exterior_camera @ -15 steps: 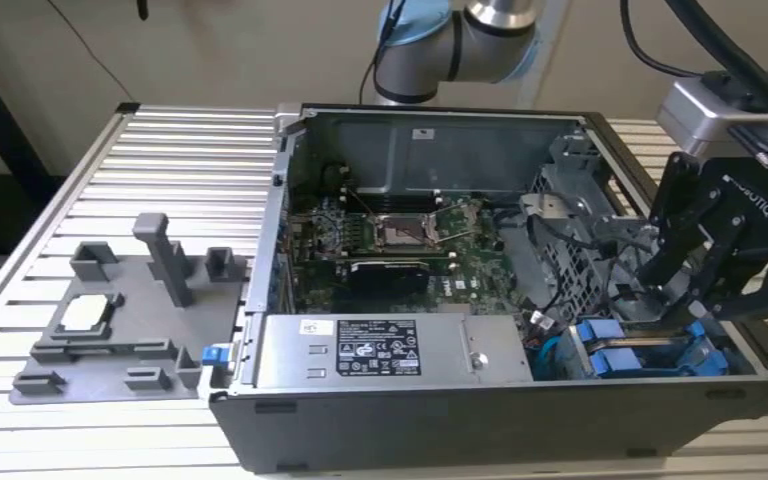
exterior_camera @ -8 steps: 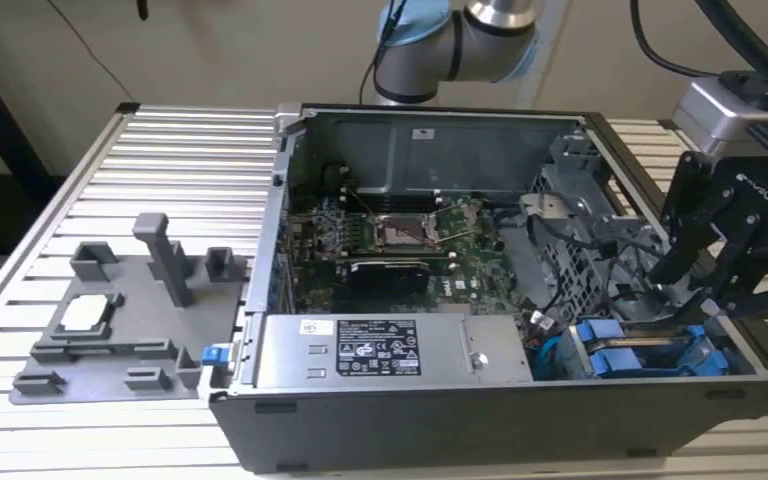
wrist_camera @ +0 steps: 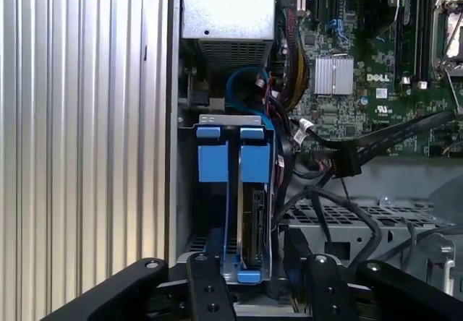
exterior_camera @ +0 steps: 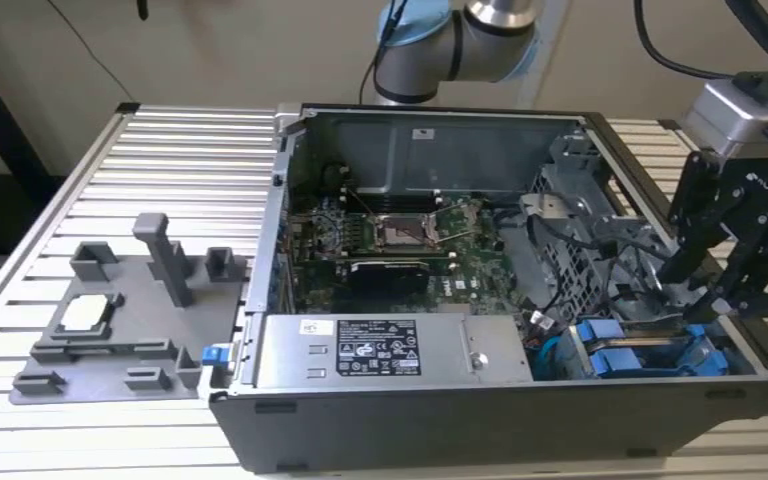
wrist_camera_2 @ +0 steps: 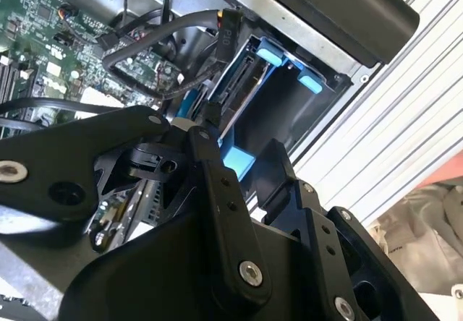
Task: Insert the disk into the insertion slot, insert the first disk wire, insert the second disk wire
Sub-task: 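Insert the first disk wire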
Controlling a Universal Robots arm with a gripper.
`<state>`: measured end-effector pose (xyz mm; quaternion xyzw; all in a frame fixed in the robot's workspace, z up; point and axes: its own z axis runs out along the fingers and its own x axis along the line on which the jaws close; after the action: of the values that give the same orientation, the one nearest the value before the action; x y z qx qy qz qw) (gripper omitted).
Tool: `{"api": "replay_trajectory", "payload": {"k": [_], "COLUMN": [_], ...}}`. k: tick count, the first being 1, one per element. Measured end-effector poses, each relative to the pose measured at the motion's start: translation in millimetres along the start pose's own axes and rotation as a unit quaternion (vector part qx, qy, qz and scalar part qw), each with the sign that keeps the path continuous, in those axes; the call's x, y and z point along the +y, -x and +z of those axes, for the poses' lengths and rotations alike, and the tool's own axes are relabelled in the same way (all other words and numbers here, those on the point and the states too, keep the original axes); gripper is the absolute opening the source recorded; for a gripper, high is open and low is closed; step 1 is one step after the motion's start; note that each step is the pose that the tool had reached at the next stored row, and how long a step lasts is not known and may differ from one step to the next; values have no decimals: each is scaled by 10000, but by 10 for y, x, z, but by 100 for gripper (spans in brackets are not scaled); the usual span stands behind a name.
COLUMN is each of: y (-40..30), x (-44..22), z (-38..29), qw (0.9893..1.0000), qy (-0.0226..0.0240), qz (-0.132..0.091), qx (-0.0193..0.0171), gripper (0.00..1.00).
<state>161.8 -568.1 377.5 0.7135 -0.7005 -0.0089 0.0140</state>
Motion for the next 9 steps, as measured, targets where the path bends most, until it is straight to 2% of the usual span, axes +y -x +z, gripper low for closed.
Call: {"api": "replay_trajectory", "payload": {"k": [2,3,7,8,9], "y": [0,1,2,2,6], "x": [-2,-2,-1,-2,-4], "z": [4,4,10,11,11], "qw": [10000,9999,9991,9989,9988], "qy": [-57,-107,-388,-433,-450], "qz": [-56,-81,-179,-197,-209], "qx": [1,4,12,10,6], "gripper": [47,47,47,47,47]}}
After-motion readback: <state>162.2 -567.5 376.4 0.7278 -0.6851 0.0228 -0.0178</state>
